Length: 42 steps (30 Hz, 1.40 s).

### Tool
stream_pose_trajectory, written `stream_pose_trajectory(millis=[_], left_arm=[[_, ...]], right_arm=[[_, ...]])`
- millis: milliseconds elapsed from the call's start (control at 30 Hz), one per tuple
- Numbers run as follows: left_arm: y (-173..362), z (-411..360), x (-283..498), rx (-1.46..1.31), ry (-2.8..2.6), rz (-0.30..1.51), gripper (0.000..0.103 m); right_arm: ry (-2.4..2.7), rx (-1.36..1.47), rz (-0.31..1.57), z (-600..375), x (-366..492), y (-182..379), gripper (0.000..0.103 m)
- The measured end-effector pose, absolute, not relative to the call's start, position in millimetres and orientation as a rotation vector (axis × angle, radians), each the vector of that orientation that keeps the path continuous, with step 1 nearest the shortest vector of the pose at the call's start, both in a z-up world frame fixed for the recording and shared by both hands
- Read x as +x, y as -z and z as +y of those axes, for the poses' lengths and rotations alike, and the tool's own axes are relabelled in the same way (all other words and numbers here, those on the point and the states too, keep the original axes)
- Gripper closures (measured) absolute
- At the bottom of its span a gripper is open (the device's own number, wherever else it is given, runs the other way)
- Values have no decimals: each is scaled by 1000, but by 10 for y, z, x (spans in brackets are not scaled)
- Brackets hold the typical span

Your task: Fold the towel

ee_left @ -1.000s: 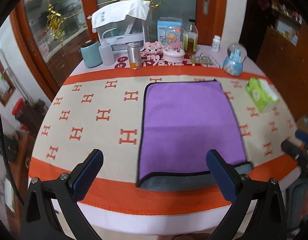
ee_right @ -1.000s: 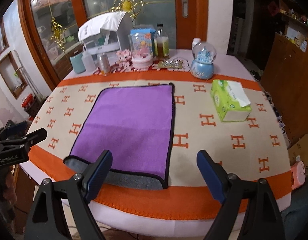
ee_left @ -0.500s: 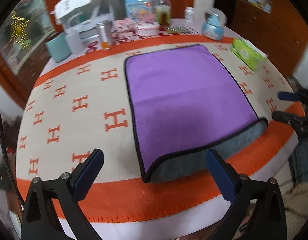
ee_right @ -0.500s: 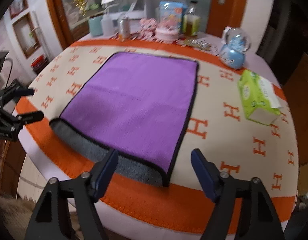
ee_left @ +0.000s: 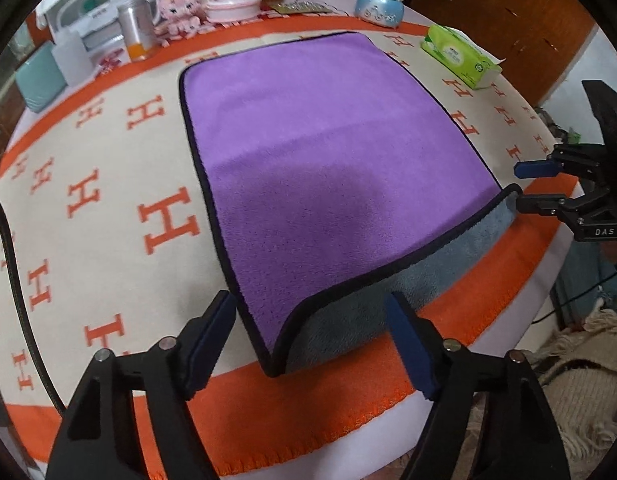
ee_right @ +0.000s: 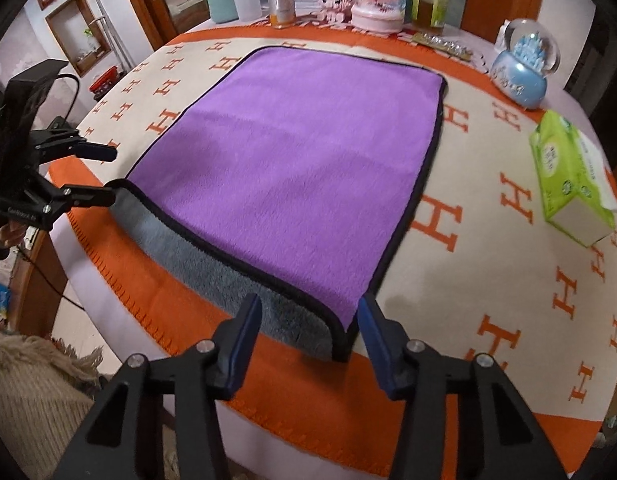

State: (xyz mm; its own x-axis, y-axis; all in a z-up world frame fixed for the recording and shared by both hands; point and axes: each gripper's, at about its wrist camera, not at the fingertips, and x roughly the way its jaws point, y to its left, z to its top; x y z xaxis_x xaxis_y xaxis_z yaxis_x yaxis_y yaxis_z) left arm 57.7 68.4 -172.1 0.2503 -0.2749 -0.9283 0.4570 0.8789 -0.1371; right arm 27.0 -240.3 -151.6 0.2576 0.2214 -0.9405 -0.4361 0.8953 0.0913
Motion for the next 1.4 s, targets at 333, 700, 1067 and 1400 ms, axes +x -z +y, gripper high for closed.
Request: stream_pose_trajectory(millis=[333,700,1067,1400], left_arm=[[1853,695,695,151,622,1305,43],[1944,697,738,134,667,1362,60],[1918,709,702,188,638,1374,85],[1840,608,580,287,567,1340,97]], right_arm=[[-528,-234,1279,-2449,371,1615,76],[-573,-259,1310,-2460,374,1682,86],[-572,-245,1305,-2483,373,1675,97],[-550,-252,1273,-2470,338,1627,99]])
